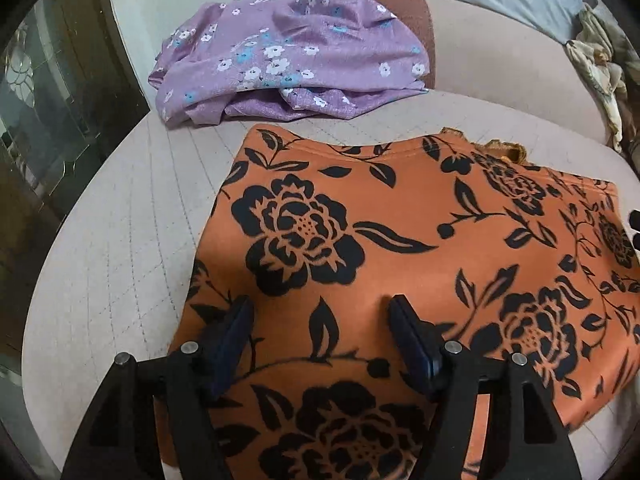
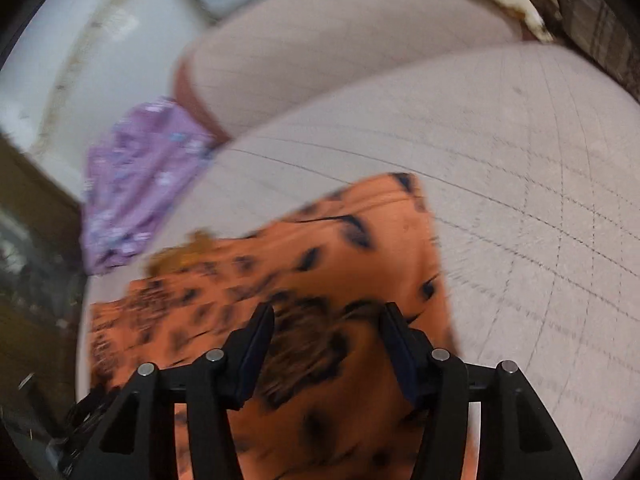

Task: Fold small clothes
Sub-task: 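Press the doubled blouse flat with both tools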

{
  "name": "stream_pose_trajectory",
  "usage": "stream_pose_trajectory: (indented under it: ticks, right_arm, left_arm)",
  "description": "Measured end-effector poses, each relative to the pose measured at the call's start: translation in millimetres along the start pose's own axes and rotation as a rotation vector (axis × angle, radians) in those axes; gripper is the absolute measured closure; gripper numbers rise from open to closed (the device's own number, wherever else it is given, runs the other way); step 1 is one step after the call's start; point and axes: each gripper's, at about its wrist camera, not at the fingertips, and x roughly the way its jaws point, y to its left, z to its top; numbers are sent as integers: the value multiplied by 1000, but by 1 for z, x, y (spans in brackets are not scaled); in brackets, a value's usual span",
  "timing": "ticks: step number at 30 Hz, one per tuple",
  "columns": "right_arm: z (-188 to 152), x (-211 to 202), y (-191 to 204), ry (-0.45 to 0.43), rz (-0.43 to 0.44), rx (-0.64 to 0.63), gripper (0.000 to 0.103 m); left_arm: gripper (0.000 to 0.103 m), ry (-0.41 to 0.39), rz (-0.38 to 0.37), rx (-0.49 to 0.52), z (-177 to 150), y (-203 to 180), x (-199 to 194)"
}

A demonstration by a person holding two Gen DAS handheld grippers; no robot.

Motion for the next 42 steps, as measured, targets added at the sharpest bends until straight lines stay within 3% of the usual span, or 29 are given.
stream_pose_trajectory:
  ticks: [4, 5, 7, 10, 12, 16, 27, 42]
  right_arm:
    - [-35, -25, 38, 10, 69, -115, 45]
    - [-50, -30, 45, 27, 82, -139, 45]
    - [-70, -21, 51, 92, 69, -156, 45]
    - [-94, 20, 48, 255, -21, -147, 43]
    - [-96, 18, 53, 227, -35, -166, 40]
    - [-98, 23, 54, 243, -25, -157, 40]
    - [-95, 28, 64, 286, -46, -214, 31]
    - [-92, 32, 66, 296, -48, -218, 30]
  left_arm:
    - [32, -13, -75, -19, -10, -5, -21]
    - [27, -17, -87, -26, -14, -6, -21]
    - [19, 21, -96, -51, -21, -9, -16]
    - [10, 68, -38, -34, -33, -21, -1]
    - [7, 49, -8, -15, -36, -27, -2]
    - [0, 37, -22, -24, -40, -25, 2]
    - [0, 11, -32, 22, -42, -27, 2]
    - [0, -21, -39, 48, -47, -28, 0]
